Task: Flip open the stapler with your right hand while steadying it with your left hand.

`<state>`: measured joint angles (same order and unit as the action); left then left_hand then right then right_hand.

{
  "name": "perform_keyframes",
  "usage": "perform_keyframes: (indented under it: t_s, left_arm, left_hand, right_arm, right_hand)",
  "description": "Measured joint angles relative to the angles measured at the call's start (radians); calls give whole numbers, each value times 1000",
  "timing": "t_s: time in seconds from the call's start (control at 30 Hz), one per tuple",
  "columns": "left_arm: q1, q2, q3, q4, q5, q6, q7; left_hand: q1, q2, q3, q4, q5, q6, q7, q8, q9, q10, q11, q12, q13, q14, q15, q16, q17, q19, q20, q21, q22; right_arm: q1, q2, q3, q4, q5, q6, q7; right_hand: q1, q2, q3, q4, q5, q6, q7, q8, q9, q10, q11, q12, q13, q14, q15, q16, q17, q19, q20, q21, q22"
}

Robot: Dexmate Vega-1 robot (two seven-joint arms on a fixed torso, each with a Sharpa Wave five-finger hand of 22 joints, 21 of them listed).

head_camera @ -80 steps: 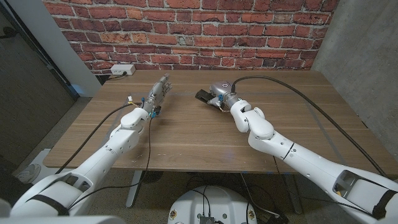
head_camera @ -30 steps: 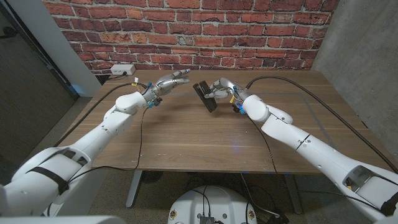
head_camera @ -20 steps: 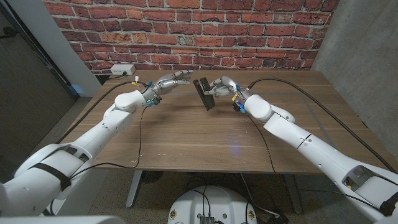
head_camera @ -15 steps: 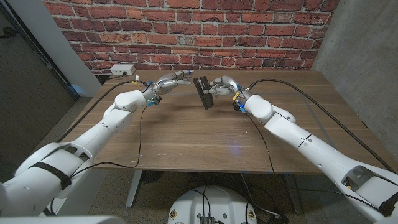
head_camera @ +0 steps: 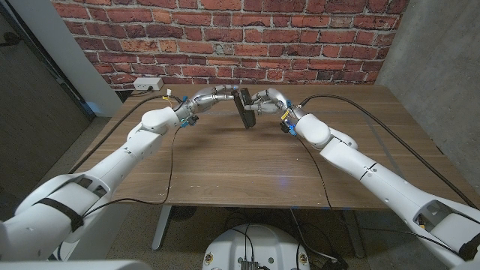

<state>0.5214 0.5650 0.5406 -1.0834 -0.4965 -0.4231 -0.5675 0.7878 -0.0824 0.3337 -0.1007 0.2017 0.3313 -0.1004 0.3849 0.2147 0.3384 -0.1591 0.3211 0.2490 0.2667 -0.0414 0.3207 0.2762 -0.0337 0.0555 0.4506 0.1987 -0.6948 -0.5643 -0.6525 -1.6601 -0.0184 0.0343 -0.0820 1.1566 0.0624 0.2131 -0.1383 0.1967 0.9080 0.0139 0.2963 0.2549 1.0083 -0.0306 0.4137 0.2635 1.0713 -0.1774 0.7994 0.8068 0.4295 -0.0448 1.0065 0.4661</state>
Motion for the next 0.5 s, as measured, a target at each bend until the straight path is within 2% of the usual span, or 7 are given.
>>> perform_keyframes:
  t_s: [0.1,0.27,0.4,0.43,0.5]
  left_arm:
    - [6,0,0,-13,6,5,19]
    - [17,0,0,-34,7,6,25]
    - [28,-1,0,-50,7,6,25]
    - [30,-2,-1,-55,16,6,67]
    - [38,-2,-4,-66,16,6,67]
  left_hand:
    - [0,0,0,0,7,20,-20,7,-1,38,-2,12,5,20,2,6,5,6,-6,0,4]
    - [2,2,0,0,7,61,-21,18,-5,77,-10,23,7,43,0,16,10,21,-7,3,4]
    - [30,30,7,-7,7,135,-23,47,-9,151,-18,48,11,101,0,32,18,58,-9,17,4]
    - [38,37,10,-10,7,159,-23,55,-10,174,-20,56,13,118,-1,40,19,66,-9,22,4]
    - [53,53,22,-15,7,212,-22,73,-14,225,-25,71,14,156,-2,50,23,86,-10,35,8]
  right_arm:
    - [-3,0,-4,-8,-17,2,-14]
    - [-5,-1,-6,-14,-43,3,-30]
    - [-5,-1,-6,-14,-61,1,-39]
    - [-10,-6,-11,-32,-64,1,-40]
    - [-10,-6,-11,-32,-71,-2,-43]
  right_hand:
    - [1,-1,-5,-5,0,1,-1,0,0,0,0,0,0,0,0,0,2,0,0,4,0]
    - [1,-1,-9,-1,0,2,-2,0,1,0,0,15,0,0,0,0,4,-8,1,18,-3]
    - [1,-1,-9,-1,0,2,-2,-3,11,0,0,16,0,0,0,0,6,-9,2,26,-3]
    - [1,-1,-9,-1,0,2,-2,-3,11,0,0,16,0,0,0,0,6,-9,2,26,-3]
    - [1,-1,-9,-1,0,2,-2,-4,11,0,0,16,0,-1,0,0,6,-13,-2,33,-6]
